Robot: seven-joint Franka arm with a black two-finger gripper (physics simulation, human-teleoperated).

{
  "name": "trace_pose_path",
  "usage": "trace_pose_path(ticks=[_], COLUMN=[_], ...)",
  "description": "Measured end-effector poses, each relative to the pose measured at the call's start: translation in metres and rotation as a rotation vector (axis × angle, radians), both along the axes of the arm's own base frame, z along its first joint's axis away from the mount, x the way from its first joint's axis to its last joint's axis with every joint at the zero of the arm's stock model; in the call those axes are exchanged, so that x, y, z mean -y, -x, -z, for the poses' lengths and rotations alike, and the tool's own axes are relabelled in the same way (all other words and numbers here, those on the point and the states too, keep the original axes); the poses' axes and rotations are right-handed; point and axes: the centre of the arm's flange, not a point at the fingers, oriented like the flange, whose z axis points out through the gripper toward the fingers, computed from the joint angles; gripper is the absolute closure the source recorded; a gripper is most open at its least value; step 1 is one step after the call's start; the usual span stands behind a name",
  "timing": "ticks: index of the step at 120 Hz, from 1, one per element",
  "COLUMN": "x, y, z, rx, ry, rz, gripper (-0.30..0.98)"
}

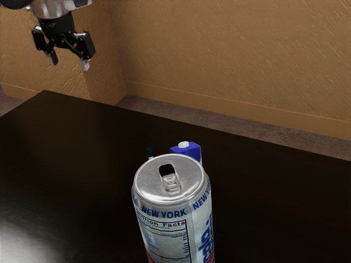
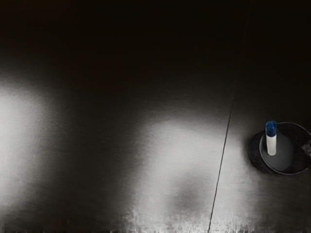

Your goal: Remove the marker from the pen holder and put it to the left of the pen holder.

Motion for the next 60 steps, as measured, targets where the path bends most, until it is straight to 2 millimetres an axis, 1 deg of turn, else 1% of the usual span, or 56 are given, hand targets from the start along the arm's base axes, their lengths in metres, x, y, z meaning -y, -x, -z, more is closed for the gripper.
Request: trace_pose_path(ticks=[13,21,24,28,36,40,44,49,52,60], x=[0.009,0.031,0.036,0.04,0.046,0.052,0.065,0.081,0.09,0.108], y=[0.0,-0.001,-0.002,-0.004,-0.008,-0.009,-0.013,-0.014,-0.014,-0.012], z=[0.004,0.003,0.004,0.009,0.037,0.055,0.073,0.113,0.132,0.162], rx=[-0.009,-0.001,0.002,-0.002,-0.034,-0.067,-0.1,-0.151,-0.165,-0.167], ry=[0.013,0.018,0.02,0.027,0.067,0.092,0.107,0.121,0.127,0.142], rz=[0.0,0.038,0.045,0.049,0.053,0.056,0.071,0.093,0.106,0.133], gripper=[0.0,0.0,0.0,0.0,0.0,0.0,0.0,0.0,0.0,0.0])
